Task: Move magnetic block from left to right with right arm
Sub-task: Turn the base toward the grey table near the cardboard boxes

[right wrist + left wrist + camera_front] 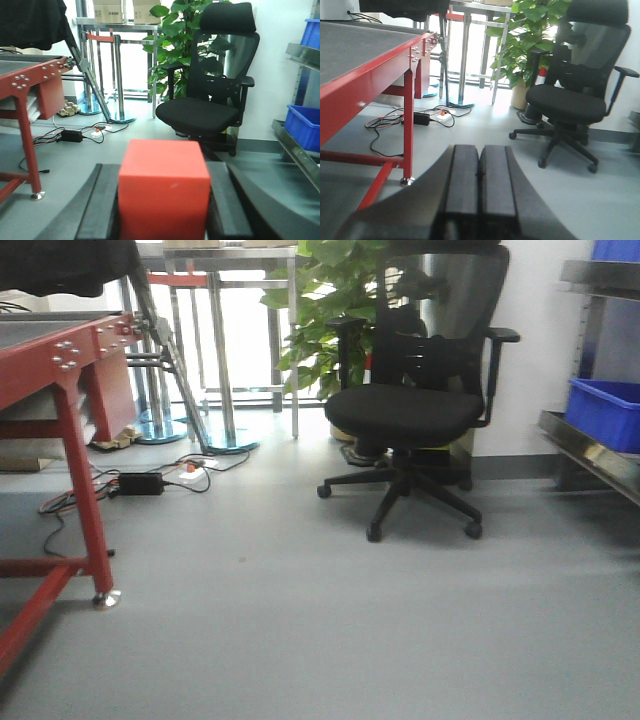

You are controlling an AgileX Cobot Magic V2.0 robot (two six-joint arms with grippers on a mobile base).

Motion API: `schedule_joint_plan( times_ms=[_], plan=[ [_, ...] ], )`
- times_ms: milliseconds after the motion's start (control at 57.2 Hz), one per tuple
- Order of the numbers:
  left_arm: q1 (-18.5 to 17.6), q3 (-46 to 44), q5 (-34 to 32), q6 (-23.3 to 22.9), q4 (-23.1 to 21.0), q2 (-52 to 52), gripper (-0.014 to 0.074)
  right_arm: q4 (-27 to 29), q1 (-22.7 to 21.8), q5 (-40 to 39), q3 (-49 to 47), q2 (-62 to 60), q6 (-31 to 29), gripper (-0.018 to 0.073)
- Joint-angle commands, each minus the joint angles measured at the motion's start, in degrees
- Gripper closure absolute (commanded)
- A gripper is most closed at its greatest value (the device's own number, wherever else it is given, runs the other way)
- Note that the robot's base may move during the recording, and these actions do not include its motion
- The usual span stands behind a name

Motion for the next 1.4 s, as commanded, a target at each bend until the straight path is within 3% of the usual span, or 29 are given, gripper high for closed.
schedule_joint_plan(
  times_ms=[0, 1381],
  plan=[
    [-0.1, 0.4, -4.5, 0.0, -0.2, -0.6, 0.0722, -0.5, -0.2, -5.6, -1.8, 0.9, -0.6, 0.0307],
    [-0.1, 0.4, -4.5, 0.0, -0.2, -0.6, 0.0722, -0.5, -0.2, -5.6, -1.8, 0.9, -0.6, 0.0307]
  ],
)
